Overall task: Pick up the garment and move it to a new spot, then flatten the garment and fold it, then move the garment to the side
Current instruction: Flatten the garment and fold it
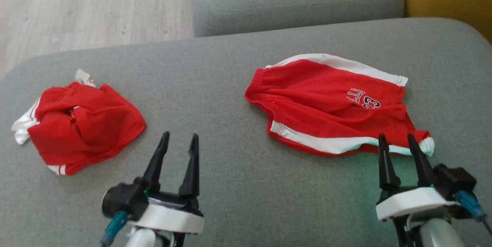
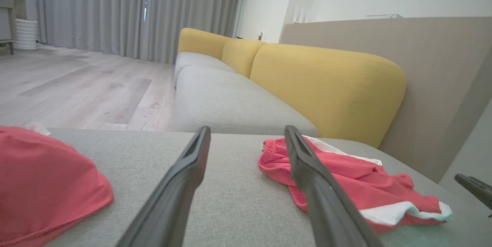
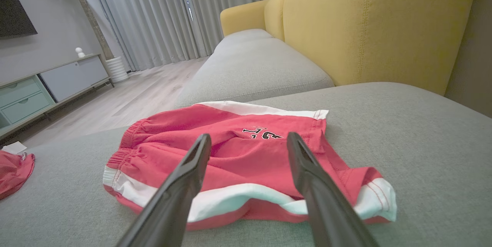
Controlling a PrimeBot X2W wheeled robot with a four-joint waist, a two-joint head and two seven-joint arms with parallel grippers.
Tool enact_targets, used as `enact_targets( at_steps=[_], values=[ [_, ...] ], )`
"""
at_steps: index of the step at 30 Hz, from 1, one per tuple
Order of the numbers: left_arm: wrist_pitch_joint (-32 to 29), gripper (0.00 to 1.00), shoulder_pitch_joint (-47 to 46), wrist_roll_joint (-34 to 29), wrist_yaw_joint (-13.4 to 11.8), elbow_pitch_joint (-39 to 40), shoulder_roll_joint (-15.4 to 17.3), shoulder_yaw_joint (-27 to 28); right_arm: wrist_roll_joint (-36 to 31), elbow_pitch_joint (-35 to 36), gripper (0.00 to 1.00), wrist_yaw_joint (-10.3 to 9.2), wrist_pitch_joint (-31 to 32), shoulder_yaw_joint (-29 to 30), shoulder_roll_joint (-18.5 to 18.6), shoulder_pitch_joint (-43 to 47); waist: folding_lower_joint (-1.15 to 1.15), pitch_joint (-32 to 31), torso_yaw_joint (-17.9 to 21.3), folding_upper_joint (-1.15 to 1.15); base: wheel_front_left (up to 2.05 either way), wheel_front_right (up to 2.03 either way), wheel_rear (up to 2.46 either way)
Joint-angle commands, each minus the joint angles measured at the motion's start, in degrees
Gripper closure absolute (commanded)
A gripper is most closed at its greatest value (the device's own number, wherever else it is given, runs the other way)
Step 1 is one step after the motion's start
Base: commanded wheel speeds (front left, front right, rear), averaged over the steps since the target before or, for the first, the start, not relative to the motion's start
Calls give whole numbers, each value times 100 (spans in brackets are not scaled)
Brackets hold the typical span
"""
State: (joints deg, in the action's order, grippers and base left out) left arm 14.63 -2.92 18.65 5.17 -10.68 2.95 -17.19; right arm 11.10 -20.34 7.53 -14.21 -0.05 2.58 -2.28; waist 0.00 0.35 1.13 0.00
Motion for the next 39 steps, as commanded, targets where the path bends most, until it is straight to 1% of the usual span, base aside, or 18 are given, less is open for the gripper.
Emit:
enact_targets(
  at_steps=[1, 3, 5, 10, 16, 22, 26, 30, 39],
  values=[
    [37, 0, -473, -103, 69, 78, -5, 38, 40, 267, 0, -4, -77, -129, 31, -330, 0, 113, 60, 0, 0, 0, 0],
    [23, 0, -571, -145, 89, -12, 4, -49, 41, 300, 0, -4, -77, -113, 31, -337, 0, 170, 79, 0, 0, 0, 0],
    [-89, 0, -833, -250, 130, -211, 31, -268, 41, 356, 0, -4, -77, -75, 31, -357, 0, 285, 117, 0, 0, 0, 0],
    [-589, 0, -1568, -302, 201, -768, 35, -809, 53, 474, 0, -4, -78, -55, 31, -445, 0, 595, 260, 0, 0, 0, 0],
    [-1077, 0, -2274, -36, 228, -1407, 48, -1377, 68, 574, 0, -4, -78, -65, 31, -561, 0, 901, 469, 0, 0, 0, 0],
    [-1207, 0, -2710, 405, 230, -1759, 156, -2048, 108, 619, 0, -4, -78, -103, 30, -661, 0, 1125, 675, 0, 0, 0, 0],
    [-1159, 0, -2938, 584, 231, -1994, 230, -2228, 147, 658, 0, -4, -78, -123, 30, -708, 0, 1241, 795, 0, 0, 0, 0],
    [-1140, 0, -3113, 684, 231, -2267, 260, -2278, 176, 696, 0, -4, -78, -152, 30, -739, 0, 1324, 893, 0, 0, 0, 0],
    [-1079, 0, -3328, 923, 231, -2665, 248, -2532, 203, 757, 0, -4, -78, -171, 30, -749, 0, 1394, 1005, 0, 0, 0, 0]
  ],
)
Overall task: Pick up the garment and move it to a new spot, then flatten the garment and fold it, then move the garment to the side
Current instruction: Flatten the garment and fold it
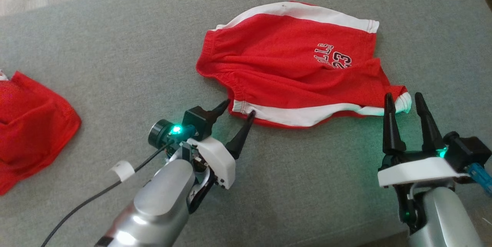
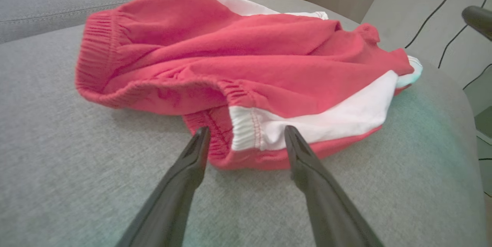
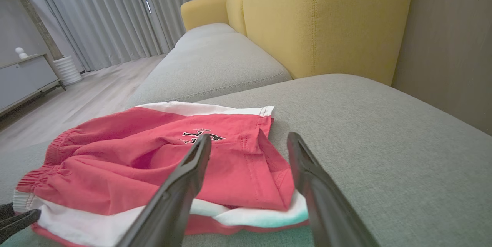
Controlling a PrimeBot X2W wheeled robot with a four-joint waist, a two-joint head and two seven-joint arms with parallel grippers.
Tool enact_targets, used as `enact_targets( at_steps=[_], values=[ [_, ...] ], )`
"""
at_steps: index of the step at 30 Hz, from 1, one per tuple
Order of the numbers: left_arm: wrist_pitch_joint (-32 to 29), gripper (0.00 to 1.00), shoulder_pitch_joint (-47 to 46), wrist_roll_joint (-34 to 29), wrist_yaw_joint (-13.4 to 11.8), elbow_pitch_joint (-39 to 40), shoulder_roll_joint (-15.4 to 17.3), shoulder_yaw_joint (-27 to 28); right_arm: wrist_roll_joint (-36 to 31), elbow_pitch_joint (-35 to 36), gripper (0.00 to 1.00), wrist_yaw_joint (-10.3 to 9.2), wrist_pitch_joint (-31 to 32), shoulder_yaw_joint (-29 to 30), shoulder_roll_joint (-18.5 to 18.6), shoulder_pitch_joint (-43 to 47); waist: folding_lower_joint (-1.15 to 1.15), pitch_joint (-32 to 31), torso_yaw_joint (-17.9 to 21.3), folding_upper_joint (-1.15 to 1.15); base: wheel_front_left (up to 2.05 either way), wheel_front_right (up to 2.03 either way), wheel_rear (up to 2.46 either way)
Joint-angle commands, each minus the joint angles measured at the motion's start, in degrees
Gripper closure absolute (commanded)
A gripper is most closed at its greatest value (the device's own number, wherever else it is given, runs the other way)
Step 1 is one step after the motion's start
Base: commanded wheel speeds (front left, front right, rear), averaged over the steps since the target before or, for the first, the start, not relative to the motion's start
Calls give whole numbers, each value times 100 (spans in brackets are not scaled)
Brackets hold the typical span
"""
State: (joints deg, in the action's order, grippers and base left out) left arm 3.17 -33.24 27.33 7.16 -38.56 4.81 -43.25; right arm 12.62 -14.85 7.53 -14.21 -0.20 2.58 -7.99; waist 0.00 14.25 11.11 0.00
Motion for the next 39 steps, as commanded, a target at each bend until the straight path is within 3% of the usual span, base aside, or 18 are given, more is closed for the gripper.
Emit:
enact_targets(
  at_steps=[1, 2, 3, 4, 18, 26, 39],
  values=[
    [65, 0, -311, 99, 32, 108, 58, 23, 49, 215, 0, -4, -78, -155, 30, -178, 0, 9, 9, 0, 0, 0, 0],
    [55, 0, -325, 153, 32, 100, 55, -38, 47, 221, 0, -4, -79, -149, 30, -179, 0, 13, 8, 0, 0, 0, 0],
    [57, 59, -343, 200, 32, 92, 56, -86, 44, 225, 0, -4, -79, -140, 30, -181, 0, 16, 3, 0, 0, 0, 0],
    [81, 100, -362, 238, 33, 87, 62, -122, 41, 226, 0, -4, -79, -129, 30, -183, 0, 18, -5, 0, 0, 0, 0],
    [934, 100, -214, 372, -91, 135, 145, 30, -307, -145, 0, -4, -79, 9, 30, -25, 0, -213, -364, 0, 0, 0, 0],
    [1073, 100, 40, 347, -204, 295, 170, 18, -521, -928, 0, -4, 26, 379, 30, 82, 0, -354, -479, 0, 0, 0, 0],
    [1098, 100, 166, 370, -292, 394, 200, -31, -898, -1774, 0, -4, 147, 1039, 30, -487, 0, -471, -493, 0, 0, 0, 0]
  ],
)
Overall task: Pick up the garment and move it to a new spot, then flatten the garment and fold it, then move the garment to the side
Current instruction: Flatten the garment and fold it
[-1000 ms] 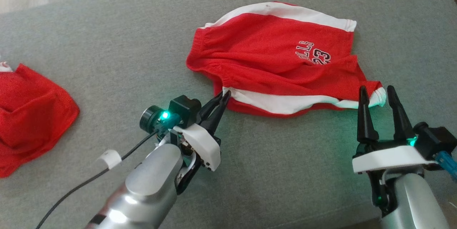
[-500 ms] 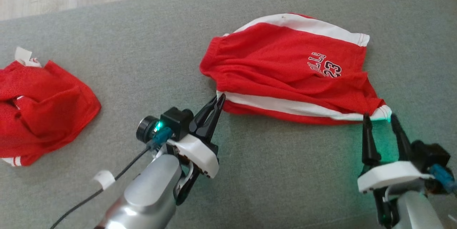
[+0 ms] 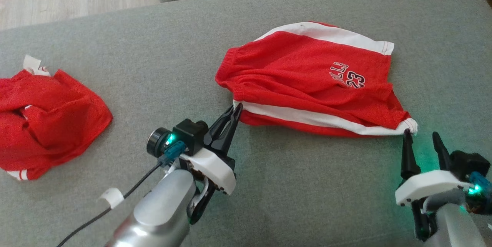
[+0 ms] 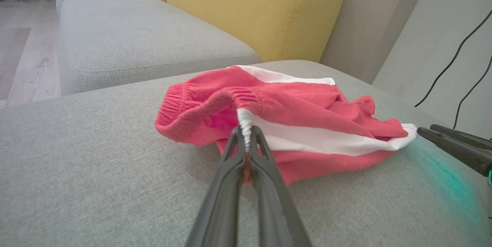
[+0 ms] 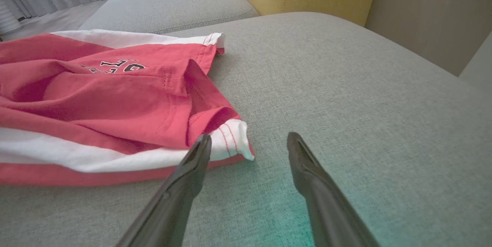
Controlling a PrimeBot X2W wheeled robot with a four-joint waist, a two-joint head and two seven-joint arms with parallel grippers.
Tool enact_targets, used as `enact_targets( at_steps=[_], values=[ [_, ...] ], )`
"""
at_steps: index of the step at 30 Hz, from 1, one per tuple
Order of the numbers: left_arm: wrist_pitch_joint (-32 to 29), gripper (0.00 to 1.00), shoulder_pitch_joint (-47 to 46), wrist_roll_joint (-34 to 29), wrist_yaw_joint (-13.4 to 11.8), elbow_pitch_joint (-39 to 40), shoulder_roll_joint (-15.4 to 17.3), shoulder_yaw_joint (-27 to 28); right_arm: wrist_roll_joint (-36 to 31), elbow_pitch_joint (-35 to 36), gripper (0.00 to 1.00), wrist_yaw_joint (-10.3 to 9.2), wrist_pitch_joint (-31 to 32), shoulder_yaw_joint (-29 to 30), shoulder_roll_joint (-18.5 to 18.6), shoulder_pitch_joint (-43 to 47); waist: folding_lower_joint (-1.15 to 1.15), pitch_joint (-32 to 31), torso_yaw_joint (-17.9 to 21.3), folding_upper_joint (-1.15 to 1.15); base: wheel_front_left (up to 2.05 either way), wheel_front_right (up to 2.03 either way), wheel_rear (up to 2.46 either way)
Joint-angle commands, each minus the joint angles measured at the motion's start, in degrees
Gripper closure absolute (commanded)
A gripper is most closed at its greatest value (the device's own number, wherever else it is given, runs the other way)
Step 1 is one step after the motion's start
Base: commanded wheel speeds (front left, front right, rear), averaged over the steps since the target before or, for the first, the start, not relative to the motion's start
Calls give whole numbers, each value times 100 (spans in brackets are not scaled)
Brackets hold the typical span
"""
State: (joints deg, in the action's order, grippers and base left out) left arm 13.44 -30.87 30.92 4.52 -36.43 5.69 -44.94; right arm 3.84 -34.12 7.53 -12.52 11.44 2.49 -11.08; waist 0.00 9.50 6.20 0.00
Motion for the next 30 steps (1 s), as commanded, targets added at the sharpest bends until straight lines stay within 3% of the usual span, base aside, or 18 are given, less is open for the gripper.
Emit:
enact_targets(
  at_steps=[1, 18, 19, 20, 21, 22, 30],
  values=[
    [68, 100, -72, 12, -31, 191, 114, 131, -15, 104, 0, -4, -10, -130, 39, -227, 0, 12, -6, 0, 0, 0, 0],
    [50, 100, -97, 56, -51, 228, 151, 50, -134, -338, 0, -4, 107, -302, 39, -529, 0, 29, -40, 0, 0, 0, 0],
    [51, 100, -98, 61, -53, 226, 153, 48, -144, -351, 25, -4, 106, -313, 39, -536, 0, 26, -37, 0, 0, 0, 0],
    [49, 100, -99, 66, -56, 224, 156, 45, -158, -361, 71, -4, 104, -321, 39, -544, 0, 24, -32, 0, 0, 0, 0],
    [46, 100, -101, 71, -58, 221, 158, 43, -170, -368, 96, -4, 101, -327, 39, -551, 0, 22, -27, 0, 0, 0, 0],
    [43, 100, -104, 76, -60, 219, 160, 40, -181, -367, 100, -4, 99, -334, 39, -555, 0, 20, -22, 0, 0, 0, 0],
    [47, 100, -107, 130, -82, 194, 180, 42, -368, -172, 100, -4, 89, -311, 39, -459, 0, -55, 22, 0, 0, 0, 0]
  ],
)
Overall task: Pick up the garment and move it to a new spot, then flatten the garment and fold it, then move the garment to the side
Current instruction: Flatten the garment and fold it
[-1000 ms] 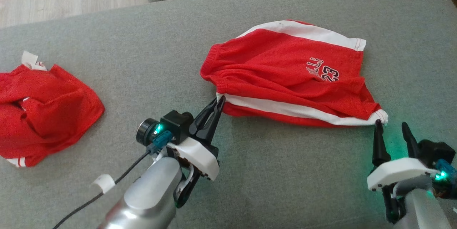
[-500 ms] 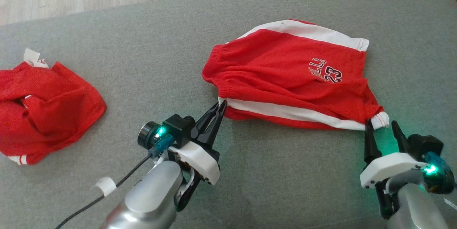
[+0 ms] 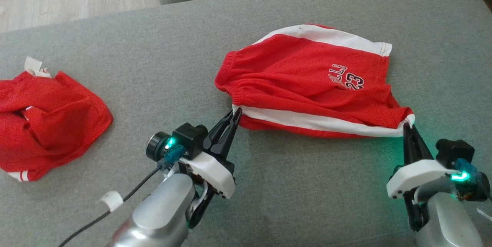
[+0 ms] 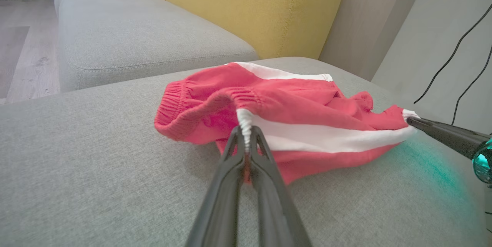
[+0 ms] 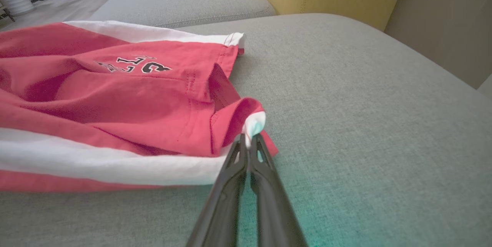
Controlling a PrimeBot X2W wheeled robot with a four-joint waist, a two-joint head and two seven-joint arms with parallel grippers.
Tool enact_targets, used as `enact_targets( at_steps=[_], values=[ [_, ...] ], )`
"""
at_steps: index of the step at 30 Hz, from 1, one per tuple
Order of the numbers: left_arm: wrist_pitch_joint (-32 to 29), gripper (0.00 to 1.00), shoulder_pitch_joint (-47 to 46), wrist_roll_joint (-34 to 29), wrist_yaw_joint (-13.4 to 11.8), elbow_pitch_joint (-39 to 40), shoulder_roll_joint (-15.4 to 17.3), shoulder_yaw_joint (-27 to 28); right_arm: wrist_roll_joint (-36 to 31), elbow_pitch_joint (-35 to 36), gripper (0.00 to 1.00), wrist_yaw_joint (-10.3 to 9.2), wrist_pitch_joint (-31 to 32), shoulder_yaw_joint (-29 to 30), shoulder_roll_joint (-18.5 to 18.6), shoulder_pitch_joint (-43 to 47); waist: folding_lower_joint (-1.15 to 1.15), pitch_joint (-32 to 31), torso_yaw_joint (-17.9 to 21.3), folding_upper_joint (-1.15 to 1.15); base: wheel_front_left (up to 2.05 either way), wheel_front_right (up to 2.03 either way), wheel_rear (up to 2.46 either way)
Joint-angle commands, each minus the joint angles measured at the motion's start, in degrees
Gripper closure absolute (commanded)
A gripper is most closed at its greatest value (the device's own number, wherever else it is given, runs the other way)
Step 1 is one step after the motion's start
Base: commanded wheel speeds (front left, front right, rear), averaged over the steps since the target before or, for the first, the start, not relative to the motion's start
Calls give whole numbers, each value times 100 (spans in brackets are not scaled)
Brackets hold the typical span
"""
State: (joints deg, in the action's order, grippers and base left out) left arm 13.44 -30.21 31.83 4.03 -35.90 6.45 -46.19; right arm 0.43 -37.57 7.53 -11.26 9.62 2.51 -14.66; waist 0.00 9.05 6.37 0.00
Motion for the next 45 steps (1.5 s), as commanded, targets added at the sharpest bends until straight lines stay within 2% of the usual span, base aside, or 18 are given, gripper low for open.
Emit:
enact_targets(
  at_steps=[1, 10, 16, 20, 27, 33, 38, 45],
  values=[
    [49, 100, -168, 47, -36, 138, 108, 171, -28, 215, 100, -4, -34, -131, 37, -77, 0, -29, 12, 0, 0, 0, 0],
    [86, 100, -136, 120, -108, 175, 152, 266, 58, 858, 100, -4, 152, -416, 37, 217, 0, -221, 71, 0, 0, 0, 0],
    [111, 100, -191, 114, -170, 335, 298, 382, 373, 1673, 100, -4, 314, -783, 38, 365, 0, -390, 91, 0, 0, 0, 0],
    [53, 100, -392, 198, -137, 582, 508, 550, 864, 2445, 100, -4, 452, -1184, 146, 304, 0, -530, 79, 0, 0, 0, 0],
    [-509, 100, -1348, 172, -78, 1220, 1215, 886, 1502, 3782, 100, -4, 824, -1661, 654, -457, 0, -835, 23, 0, 0, 0, 0],
    [-893, 100, -1996, 234, -116, 1568, 1607, 1200, 1717, 4007, 100, -4, 1096, -1568, 712, -1365, 0, -980, -17, 0, 0, 0, 0],
    [-1070, 100, -2178, 365, -239, 1879, 1707, 1387, 1633, 3792, 100, -4, 1189, -1686, 823, -2044, 0, -1121, -114, 0, 0, 0, 0],
    [-1060, 100, -1905, 474, -483, 2552, 1815, 1536, 1584, 3916, 100, -4, 1268, -1814, 1073, -2063, 0, -1327, -293, 0, 0, 0, 0]
  ],
)
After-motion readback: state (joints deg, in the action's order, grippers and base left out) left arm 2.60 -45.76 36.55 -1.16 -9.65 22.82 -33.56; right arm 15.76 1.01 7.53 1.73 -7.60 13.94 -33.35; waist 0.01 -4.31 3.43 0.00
